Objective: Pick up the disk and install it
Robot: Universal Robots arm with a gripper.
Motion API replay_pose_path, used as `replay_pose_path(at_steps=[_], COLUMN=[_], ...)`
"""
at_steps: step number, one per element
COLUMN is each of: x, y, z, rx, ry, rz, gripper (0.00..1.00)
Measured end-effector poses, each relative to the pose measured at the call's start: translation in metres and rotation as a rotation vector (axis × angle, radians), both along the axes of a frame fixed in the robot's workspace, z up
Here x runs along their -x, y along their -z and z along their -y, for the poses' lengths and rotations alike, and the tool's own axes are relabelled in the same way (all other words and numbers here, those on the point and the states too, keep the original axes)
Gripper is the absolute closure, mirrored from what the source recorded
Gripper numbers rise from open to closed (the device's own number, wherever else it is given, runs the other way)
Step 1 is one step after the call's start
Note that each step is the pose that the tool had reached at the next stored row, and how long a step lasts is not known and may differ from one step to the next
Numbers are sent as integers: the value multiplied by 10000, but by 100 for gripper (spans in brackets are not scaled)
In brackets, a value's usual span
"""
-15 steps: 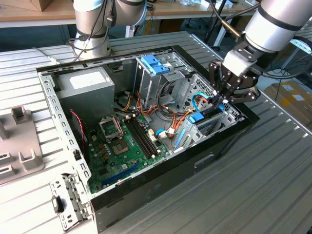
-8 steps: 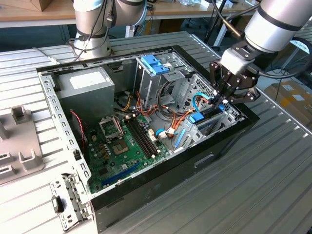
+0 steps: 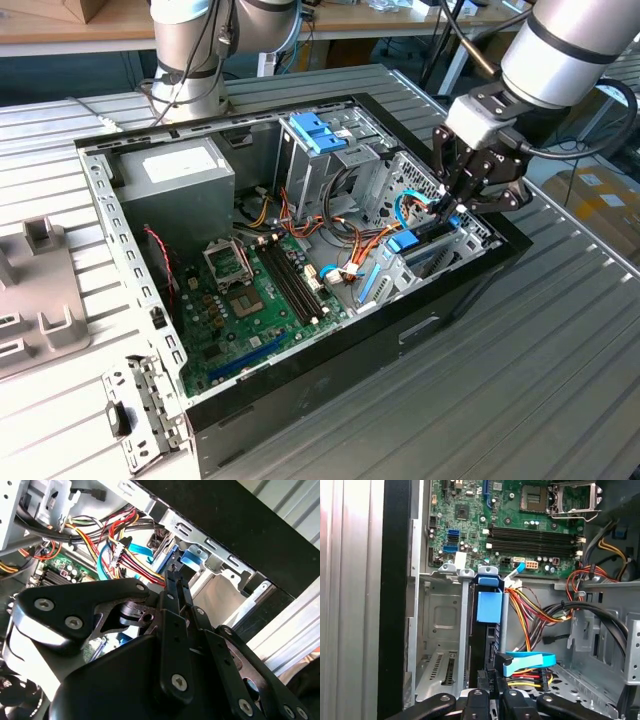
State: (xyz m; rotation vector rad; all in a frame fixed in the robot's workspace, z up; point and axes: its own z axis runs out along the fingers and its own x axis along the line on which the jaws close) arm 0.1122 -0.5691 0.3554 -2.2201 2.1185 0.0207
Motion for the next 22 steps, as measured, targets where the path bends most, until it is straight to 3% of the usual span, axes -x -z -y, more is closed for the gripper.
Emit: replay_pose_path(at_steps=[22], x=[0], y=[14], z=[0], rx=[4], ry=[2074], rz=[0], gripper=[83])
